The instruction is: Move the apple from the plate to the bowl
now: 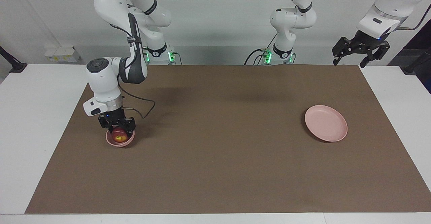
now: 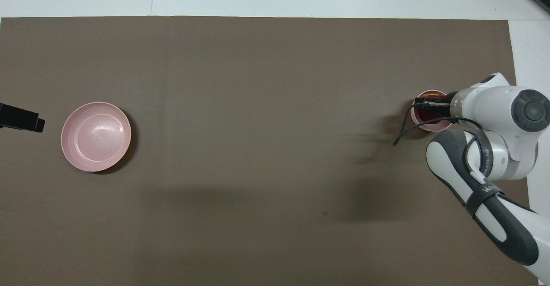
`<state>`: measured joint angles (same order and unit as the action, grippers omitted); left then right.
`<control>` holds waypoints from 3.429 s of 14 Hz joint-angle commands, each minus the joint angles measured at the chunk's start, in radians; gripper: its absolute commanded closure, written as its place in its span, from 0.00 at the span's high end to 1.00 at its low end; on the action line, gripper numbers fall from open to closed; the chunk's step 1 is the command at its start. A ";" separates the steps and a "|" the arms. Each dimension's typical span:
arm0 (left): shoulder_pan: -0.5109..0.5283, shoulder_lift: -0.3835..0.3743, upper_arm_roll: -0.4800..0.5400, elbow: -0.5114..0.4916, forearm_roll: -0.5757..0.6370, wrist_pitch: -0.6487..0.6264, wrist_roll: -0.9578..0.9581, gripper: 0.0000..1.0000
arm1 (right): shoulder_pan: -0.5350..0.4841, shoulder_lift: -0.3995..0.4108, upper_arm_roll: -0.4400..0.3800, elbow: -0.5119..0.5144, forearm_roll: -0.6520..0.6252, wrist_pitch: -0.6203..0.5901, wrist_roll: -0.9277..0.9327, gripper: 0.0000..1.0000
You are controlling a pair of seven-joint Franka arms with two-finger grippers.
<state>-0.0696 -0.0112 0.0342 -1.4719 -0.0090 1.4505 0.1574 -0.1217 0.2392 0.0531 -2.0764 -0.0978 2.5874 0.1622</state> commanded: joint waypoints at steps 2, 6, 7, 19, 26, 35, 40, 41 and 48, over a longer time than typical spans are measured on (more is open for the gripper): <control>-0.009 -0.003 0.006 0.004 0.020 -0.010 -0.004 1.00 | -0.012 -0.050 0.008 0.045 -0.017 -0.126 0.016 1.00; -0.007 -0.003 0.006 0.004 0.020 -0.009 -0.004 1.00 | -0.006 -0.103 0.017 0.189 0.016 -0.468 0.016 1.00; -0.009 -0.003 0.006 0.004 0.020 -0.010 -0.004 1.00 | -0.004 -0.119 0.019 0.228 0.045 -0.543 0.014 1.00; -0.007 -0.003 0.006 0.004 0.020 -0.009 -0.004 1.00 | -0.004 -0.235 0.050 0.559 0.096 -1.128 -0.007 1.00; -0.007 -0.003 0.006 0.004 0.020 -0.009 -0.004 1.00 | -0.001 -0.245 0.056 0.564 0.099 -1.139 -0.006 1.00; -0.007 -0.003 0.006 0.004 0.020 -0.010 -0.004 1.00 | -0.001 -0.244 0.068 0.564 0.098 -1.130 -0.009 1.00; -0.007 -0.003 0.006 0.004 0.020 -0.010 -0.004 1.00 | -0.001 -0.245 0.070 0.562 0.098 -1.130 -0.009 1.00; -0.007 -0.003 0.006 0.004 0.020 -0.010 -0.004 1.00 | -0.001 -0.245 0.070 0.562 0.098 -1.130 -0.007 1.00; -0.007 -0.003 0.006 0.004 0.020 -0.009 -0.004 1.00 | -0.001 -0.247 0.070 0.561 0.098 -1.130 -0.007 1.00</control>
<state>-0.0696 -0.0112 0.0343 -1.4719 -0.0090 1.4505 0.1574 -0.1103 -0.0149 0.1081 -1.5316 -0.0135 1.4688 0.1625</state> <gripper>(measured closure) 0.000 0.000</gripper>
